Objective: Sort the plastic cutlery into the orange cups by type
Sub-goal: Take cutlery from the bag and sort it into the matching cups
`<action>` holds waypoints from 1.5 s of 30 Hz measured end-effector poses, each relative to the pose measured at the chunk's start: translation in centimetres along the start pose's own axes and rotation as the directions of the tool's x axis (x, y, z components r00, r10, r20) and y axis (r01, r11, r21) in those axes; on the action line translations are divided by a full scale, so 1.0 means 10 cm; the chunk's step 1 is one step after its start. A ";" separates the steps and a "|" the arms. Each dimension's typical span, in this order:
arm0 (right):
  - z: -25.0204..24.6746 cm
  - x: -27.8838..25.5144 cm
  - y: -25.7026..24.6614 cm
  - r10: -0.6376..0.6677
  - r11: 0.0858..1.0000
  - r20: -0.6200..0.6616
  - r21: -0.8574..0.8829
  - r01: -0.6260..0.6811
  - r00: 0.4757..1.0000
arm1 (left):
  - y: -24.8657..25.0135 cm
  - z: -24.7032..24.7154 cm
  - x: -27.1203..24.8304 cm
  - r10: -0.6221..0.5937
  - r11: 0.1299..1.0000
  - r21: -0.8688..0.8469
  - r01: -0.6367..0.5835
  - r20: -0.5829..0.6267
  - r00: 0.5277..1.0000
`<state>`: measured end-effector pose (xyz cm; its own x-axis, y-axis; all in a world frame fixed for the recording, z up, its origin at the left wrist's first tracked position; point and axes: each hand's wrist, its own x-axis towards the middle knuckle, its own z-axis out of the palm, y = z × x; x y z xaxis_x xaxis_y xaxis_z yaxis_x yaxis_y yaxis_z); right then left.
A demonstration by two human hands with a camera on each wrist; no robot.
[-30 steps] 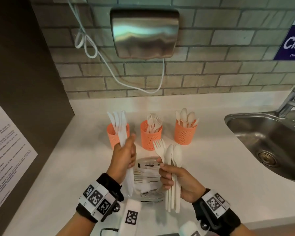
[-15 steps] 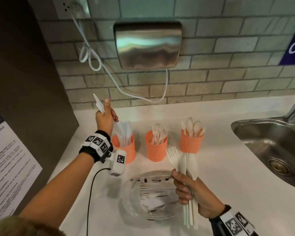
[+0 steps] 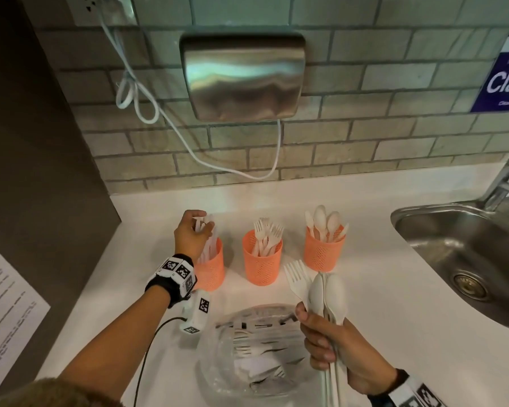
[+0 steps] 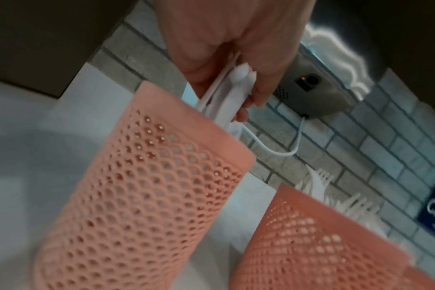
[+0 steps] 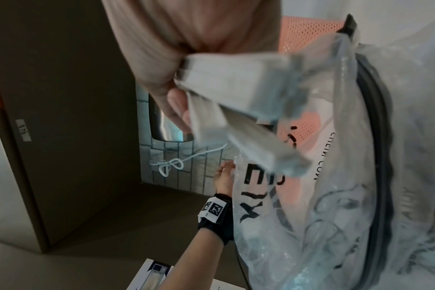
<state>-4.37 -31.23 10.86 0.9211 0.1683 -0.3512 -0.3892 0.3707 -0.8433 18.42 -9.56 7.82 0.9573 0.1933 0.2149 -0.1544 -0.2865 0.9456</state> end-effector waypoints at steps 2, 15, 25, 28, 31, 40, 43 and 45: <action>0.00 -0.01 0.00 0.008 1.000 0.003 -0.001 -0.008 1.000 | -0.01 -0.01 -0.02 0.077 0.990 0.123 -0.075 -0.010 0.997; -0.09 -0.04 0.03 -0.007 0.996 0.151 0.090 -0.007 0.989 | 0.08 -0.02 -0.10 0.207 0.624 0.702 -0.344 0.275 0.939; -0.02 0.07 0.07 -0.225 0.973 0.193 0.088 0.211 0.955 | 0.88 -0.18 -1.39 0.167 0.985 -0.115 -0.130 0.426 0.889; 0.08 0.06 0.08 -0.255 0.967 0.197 0.025 0.255 0.947 | 0.87 -0.05 -1.80 0.080 0.994 -0.110 -0.026 0.519 0.851; 0.15 0.05 0.11 -0.235 0.970 0.214 -0.011 0.243 0.948 | 0.89 0.04 -1.99 0.016 0.975 -0.200 0.101 0.512 0.859; 0.14 0.06 0.24 -0.211 0.961 0.341 -0.099 0.258 0.916 | 0.90 0.00 -2.00 -0.088 0.857 -0.443 0.264 0.379 0.921; 0.13 0.05 0.26 -0.196 0.932 0.323 -0.231 0.278 0.926 | 0.87 -0.10 -1.86 -0.093 0.806 -0.549 0.223 0.255 0.962; 0.14 0.04 0.26 -0.202 0.917 0.269 -0.285 0.278 0.942 | 0.86 -0.18 -1.78 -0.147 0.740 -0.617 0.268 0.240 0.959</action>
<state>-5.04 -28.95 9.05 0.9429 0.3291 -0.0514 -0.0980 0.1264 -0.9871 -0.40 -13.76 12.55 1.0000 0.0021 0.0079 -0.0081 0.4189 0.9080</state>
